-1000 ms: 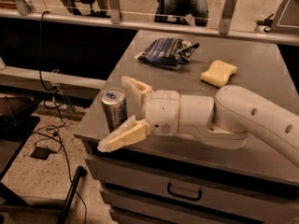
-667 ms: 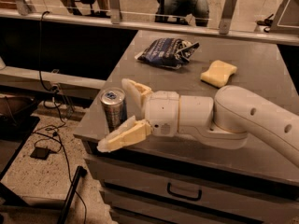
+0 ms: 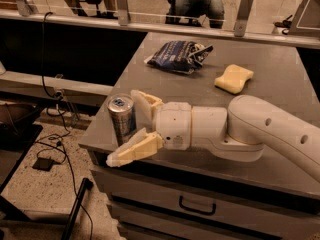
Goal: Knock redbull can over
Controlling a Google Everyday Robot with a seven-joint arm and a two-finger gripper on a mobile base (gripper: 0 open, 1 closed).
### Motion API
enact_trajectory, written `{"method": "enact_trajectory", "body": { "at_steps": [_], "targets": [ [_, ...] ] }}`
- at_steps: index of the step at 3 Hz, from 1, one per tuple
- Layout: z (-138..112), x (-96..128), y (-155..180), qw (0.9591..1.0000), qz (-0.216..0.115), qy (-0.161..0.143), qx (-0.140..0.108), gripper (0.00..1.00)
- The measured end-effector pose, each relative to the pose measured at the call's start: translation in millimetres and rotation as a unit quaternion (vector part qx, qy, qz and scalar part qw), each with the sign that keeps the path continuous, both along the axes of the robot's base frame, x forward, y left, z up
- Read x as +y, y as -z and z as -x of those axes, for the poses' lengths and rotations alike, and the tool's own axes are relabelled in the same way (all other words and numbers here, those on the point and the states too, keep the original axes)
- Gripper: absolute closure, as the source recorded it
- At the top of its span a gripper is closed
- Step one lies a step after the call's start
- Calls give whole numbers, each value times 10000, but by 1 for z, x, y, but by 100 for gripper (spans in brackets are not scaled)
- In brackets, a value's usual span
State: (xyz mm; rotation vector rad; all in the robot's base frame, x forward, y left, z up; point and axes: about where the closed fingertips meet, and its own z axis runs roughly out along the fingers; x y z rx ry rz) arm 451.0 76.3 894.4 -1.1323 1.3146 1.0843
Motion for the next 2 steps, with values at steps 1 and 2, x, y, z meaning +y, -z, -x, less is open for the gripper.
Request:
{"method": "enact_trajectory", "body": {
  "at_steps": [1, 2],
  "targets": [
    [1, 2, -1, 10000, 4, -17, -9, 13],
    [2, 5, -2, 10000, 10, -45, -22, 44]
  ]
}}
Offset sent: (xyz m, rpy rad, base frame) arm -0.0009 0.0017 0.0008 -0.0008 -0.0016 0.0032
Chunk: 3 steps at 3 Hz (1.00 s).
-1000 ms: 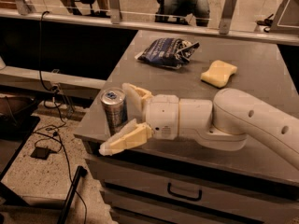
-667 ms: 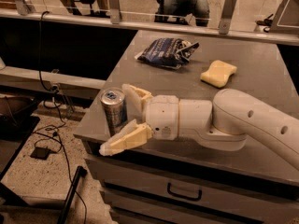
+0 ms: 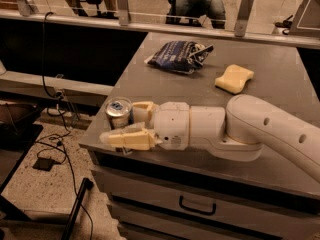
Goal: Knock redbull can over
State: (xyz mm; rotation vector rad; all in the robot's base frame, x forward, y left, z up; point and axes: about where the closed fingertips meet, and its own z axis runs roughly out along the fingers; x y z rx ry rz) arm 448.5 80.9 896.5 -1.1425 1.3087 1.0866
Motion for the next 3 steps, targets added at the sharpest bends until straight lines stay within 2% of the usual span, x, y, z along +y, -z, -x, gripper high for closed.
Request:
{"method": "enact_trajectory", "body": {
  "at_steps": [1, 2, 3],
  "targets": [
    [1, 2, -1, 10000, 4, -16, -8, 67],
    [-5, -11, -13, 9998, 133, 147, -31, 91],
    [-20, -42, -47, 9968, 635, 410, -256, 100]
  ]
}}
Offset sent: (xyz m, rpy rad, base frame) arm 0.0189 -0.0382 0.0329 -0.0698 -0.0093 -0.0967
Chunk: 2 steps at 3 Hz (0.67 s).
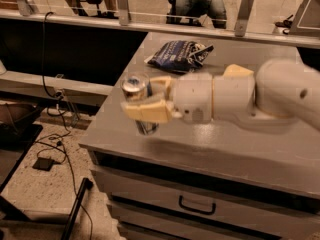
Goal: Knock redbull can over
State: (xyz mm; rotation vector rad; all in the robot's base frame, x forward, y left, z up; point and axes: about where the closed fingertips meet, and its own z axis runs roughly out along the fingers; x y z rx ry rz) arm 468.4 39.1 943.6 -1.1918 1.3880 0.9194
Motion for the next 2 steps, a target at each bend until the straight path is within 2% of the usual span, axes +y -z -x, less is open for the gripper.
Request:
{"method": "enact_trajectory", "body": {
  "at_steps": [1, 2],
  "targets": [
    [-17, -22, -9, 9980, 618, 121, 30, 100],
    [-36, -48, -11, 9855, 1668, 220, 228, 100]
  ]
}}
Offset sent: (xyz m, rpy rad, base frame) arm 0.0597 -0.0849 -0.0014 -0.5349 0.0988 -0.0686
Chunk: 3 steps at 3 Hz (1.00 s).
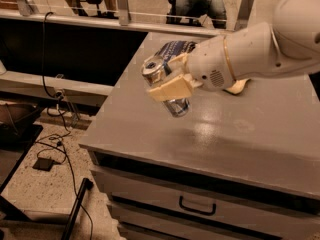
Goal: Knock redbull can over
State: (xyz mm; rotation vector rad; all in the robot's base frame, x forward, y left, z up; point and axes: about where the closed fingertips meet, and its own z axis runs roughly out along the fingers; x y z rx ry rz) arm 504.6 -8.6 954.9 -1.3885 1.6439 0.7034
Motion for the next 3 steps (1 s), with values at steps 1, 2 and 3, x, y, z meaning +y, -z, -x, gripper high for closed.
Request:
{"method": "enact_trajectory", "body": {
  "at_steps": [1, 2, 3],
  "targets": [
    [-6, -18, 3, 9935, 1082, 204, 292, 100],
    [-3, -21, 12, 9849, 1621, 182, 585, 100],
    [0, -9, 37, 9718, 2175, -5, 911, 100]
  ]
}}
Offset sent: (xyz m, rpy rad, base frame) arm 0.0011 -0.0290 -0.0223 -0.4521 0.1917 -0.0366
